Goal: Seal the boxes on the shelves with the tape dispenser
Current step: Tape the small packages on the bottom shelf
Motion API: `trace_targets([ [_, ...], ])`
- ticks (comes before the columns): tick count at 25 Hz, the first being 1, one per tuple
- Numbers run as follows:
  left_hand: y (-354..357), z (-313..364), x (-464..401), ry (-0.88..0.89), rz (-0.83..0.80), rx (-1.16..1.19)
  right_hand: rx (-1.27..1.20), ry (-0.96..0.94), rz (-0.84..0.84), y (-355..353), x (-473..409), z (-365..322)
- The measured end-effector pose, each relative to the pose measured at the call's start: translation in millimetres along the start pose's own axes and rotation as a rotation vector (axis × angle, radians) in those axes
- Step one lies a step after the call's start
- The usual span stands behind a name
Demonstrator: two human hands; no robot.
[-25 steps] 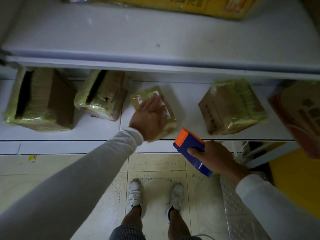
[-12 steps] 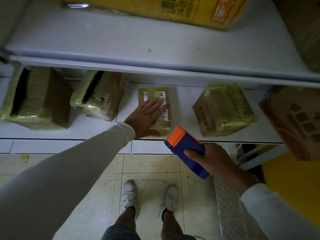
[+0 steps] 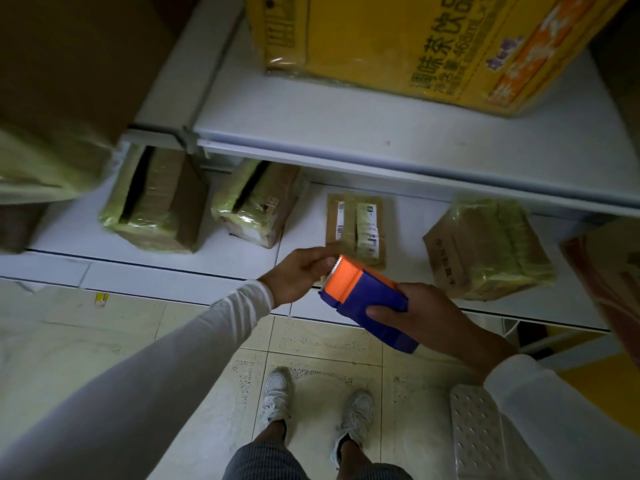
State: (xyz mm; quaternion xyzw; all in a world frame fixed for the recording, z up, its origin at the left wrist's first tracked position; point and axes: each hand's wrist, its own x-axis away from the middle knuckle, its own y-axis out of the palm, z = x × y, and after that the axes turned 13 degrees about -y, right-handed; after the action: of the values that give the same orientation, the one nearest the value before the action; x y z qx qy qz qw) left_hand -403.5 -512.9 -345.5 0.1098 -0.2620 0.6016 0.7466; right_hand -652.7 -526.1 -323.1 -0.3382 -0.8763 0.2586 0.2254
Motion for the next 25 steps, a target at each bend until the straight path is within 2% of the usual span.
trace_targets([
  [3,-5,-12,5,-0.146,-0.117,0.136,-0.001,-0.024,-0.054,7,-6,-3],
  [7,-10,-21,11,-0.147,-0.172,0.247,-0.041,-0.009,-0.112,10,-8,-5],
  [12,-6,-21,5,-0.073,0.002,0.143,-0.053,-0.028,-0.182,-7,-15,-9],
  [16,-24,-24,-6,-0.083,0.203,0.251,0.001,0.028,-0.213,-49,-10,10],
  [22,-9,-27,-24,-0.146,0.278,0.202,0.044,0.097,-0.203,-72,-14,33],
  [25,-4,-37,-29,-0.187,0.356,0.105,0.056,0.123,-0.229,-73,-26,37],
])
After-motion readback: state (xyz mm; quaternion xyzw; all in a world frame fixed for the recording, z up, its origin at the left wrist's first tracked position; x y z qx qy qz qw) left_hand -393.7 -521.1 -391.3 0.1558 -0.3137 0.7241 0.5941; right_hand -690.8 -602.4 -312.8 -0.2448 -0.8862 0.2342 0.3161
